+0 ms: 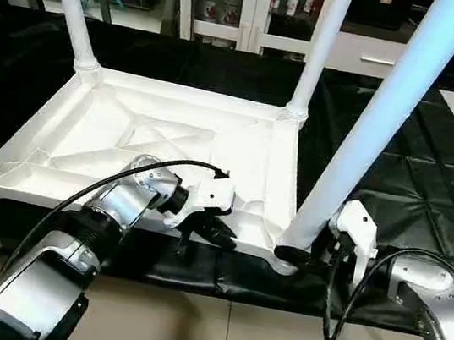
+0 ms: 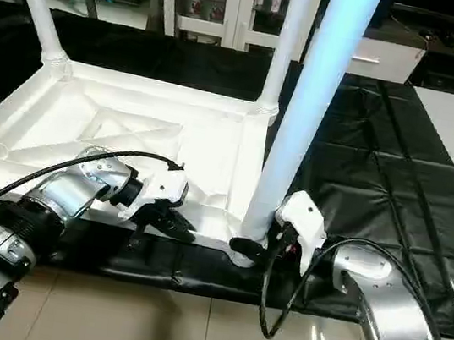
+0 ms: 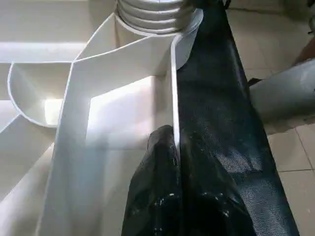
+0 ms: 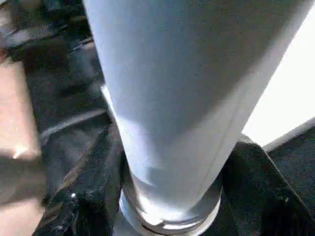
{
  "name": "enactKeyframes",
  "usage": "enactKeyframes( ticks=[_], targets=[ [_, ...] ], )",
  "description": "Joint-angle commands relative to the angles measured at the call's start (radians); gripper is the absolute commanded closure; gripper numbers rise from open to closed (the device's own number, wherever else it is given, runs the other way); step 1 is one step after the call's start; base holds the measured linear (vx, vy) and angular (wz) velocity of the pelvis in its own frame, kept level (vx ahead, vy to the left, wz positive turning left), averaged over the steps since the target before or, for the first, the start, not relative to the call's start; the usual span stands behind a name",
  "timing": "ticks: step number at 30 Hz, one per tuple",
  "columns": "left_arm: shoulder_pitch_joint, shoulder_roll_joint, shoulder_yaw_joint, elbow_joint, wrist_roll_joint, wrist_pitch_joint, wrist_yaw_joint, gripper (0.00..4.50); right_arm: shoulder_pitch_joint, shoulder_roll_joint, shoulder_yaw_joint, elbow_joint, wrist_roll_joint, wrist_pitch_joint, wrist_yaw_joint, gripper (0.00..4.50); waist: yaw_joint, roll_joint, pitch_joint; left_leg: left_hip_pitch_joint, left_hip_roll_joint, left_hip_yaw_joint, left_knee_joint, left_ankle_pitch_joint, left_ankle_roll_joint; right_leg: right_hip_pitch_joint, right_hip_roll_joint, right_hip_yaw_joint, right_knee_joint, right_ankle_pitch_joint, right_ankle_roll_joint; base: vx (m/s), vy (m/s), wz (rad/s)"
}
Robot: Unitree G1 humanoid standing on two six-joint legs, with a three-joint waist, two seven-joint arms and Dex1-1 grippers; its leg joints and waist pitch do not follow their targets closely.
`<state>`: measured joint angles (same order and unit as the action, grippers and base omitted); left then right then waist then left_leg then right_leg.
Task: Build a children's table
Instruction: Rotate leg to tighten
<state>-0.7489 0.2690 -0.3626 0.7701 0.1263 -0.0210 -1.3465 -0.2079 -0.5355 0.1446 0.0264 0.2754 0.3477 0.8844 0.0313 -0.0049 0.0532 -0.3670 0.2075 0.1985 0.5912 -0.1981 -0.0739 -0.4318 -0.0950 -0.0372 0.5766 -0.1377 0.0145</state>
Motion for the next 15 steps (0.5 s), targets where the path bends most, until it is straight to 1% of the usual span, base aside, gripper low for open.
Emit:
enactKeyframes(
  ticks=[1,2,3,4,5,6,7,8,9,10,11,12,13,14,15],
  targets=[
    [-0.008,-0.066,-0.025,0.039,0.012,0.015,0.064,4.5,-0.029,0.071,-0.015,0.087,-0.042,0.032,-0.16,2.05,-0.009,-0.011,-0.046,0.005,0.013,-0.006,-0.079,-0.306,0.041,0.044,-0.03,0.02,-0.08,-0.422,-0.194,0.0,0.0,0.0],
    [-0.012,-0.072,-0.019,0.046,0.01,0.018,0.079,4.5,-0.033,0.088,-0.025,0.099,-0.041,0.038,-0.186,2.05,-0.013,-0.012,-0.047,0.004,0.012,-0.009,-0.08,-0.316,0.032,0.045,-0.029,0.018,-0.079,-0.442,-0.185,0.0,0.0,0.0],
    [-0.023,-0.086,-0.009,0.065,0.011,0.018,0.115,4.5,-0.041,0.119,-0.04,0.121,-0.044,0.043,-0.237,2.05,-0.016,-0.013,-0.048,0.004,0.01,-0.012,-0.082,-0.331,0.021,0.045,-0.029,0.017,-0.084,-0.474,-0.165,0.0,0.0,0.0],
    [-0.04,-0.109,0.007,0.098,0.014,0.017,0.181,4.5,-0.059,0.177,-0.071,0.163,-0.05,0.052,-0.34,2.05,-0.021,-0.011,-0.047,0.008,0.01,-0.013,-0.083,-0.347,0.016,0.041,-0.028,0.016,-0.089,-0.493,-0.153,0.0,0.0,0.0],
    [-0.04,-0.109,0.007,0.098,0.014,0.017,0.181,4.5,-0.059,0.177,-0.071,0.163,-0.05,0.052,-0.34,2.05,-0.026,-0.012,-0.047,0.007,0.009,-0.012,-0.082,-0.353,0.015,0.037,-0.027,0.016,-0.09,-0.495,-0.152,0.0,0.0,0.0],
    [-0.05,-0.122,0.016,0.117,0.017,0.015,0.224,4.5,-0.073,0.212,-0.094,0.19,-0.055,0.057,-0.412,2.05,-0.031,-0.013,-0.048,0.003,0.008,-0.016,-0.084,-0.359,0.01,0.043,-0.029,0.013,-0.091,-0.507,-0.146,0.0,0.0,0.0],
    [-0.056,-0.13,0.021,0.129,0.02,0.014,0.254,4.5,-0.084,0.238,-0.111,0.21,-0.059,0.062,-0.463,2.05,-0.038,-0.012,-0.046,-0.001,0.007,-0.018,-0.086,-0.362,0.008,0.043,-0.029,0.011,-0.092,-0.525,-0.135,0.0,0.0,0.0],
    [-0.064,-0.14,0.027,0.142,0.021,0.017,0.282,4.5,-0.096,0.265,-0.13,0.232,-0.059,0.067,-0.513,2.06,-0.04,-0.012,-0.046,-0.001,0.005,-0.019,-0.086,-0.367,0.006,0.042,-0.029,0.009,-0.095,-0.54,-0.127,0.0,0.0,0.0],
    [-0.085,-0.162,0.043,0.178,0.029,0.02,0.376,4.5,-0.13,0.329,-0.181,0.294,-0.057,0.066,-0.648,2.07,-0.043,-0.009,-0.049,0.004,0.004,-0.02,-0.084,-0.366,0.005,0.04,-0.03,0.009,-0.098,-0.541,-0.124,0.0,0.0,0.0],
    [-0.09,-0.167,0.046,0.186,0.031,0.02,0.395,4.5,-0.137,0.344,-0.194,0.308,-0.056,0.065,-0.676,2.07,-0.05,-0.009,-0.049,0.004,0.004,-0.02,-0.086,-0.371,0.002,0.038,-0.029,0.008,-0.099,-0.527,-0.132,0.0,0.0,0.0],
    [-0.102,-0.177,0.051,0.204,0.043,0.015,0.451,4.5,-0.159,0.38,-0.224,0.347,-0.054,0.053,-0.752,2.07,-0.051,-0.009,-0.05,0.003,0.004,-0.021,-0.086,-0.369,0.002,0.04,-0.029,0.007,-0.098,-0.52,-0.133,0.0,0.0,0.0],
    [-0.102,-0.177,0.051,0.204,0.043,0.015,0.451,4.5,-0.159,0.38,-0.224,0.347,-0.054,0.053,-0.752,2.07,-0.055,-0.008,-0.049,0.004,0.005,-0.02,-0.087,-0.369,0.003,0.038,-0.027,0.008,-0.1,-0.502,-0.139,0.0,0.0,0.0],
    [-0.118,-0.191,0.057,0.228,0.057,0.009,0.514,4.5,-0.193,0.432,-0.273,0.401,-0.038,0.028,-0.843,2.11,-0.057,-0.007,-0.051,0.005,0.005,-0.018,-0.086,-0.359,0.004,0.039,-0.028,0.01,-0.098,-0.473,-0.147,0.0,0.0,0.0],
    [-0.118,-0.192,0.057,0.229,0.058,0.009,0.516,4.5,-0.195,0.435,-0.276,0.405,-0.036,0.026,-0.849,2.13,-0.058,-0.006,-0.052,0.005,0.005,-0.018,-0.087,-0.359,0.004,0.038,-0.027,0.01,-0.096,-0.46,-0.153,0.0,0.0,0.0],
    [-0.124,-0.196,0.058,0.235,0.063,0.007,0.536,4.5,-0.21,0.457,-0.297,0.429,-0.023,0.014,-0.886,2.13,-0.058,-0.006,-0.052,0.004,0.005,-0.017,-0.088,-0.353,0.006,0.041,-0.027,0.01,-0.094,-0.435,-0.161,0.0,0.0,0.0]
  ],
)
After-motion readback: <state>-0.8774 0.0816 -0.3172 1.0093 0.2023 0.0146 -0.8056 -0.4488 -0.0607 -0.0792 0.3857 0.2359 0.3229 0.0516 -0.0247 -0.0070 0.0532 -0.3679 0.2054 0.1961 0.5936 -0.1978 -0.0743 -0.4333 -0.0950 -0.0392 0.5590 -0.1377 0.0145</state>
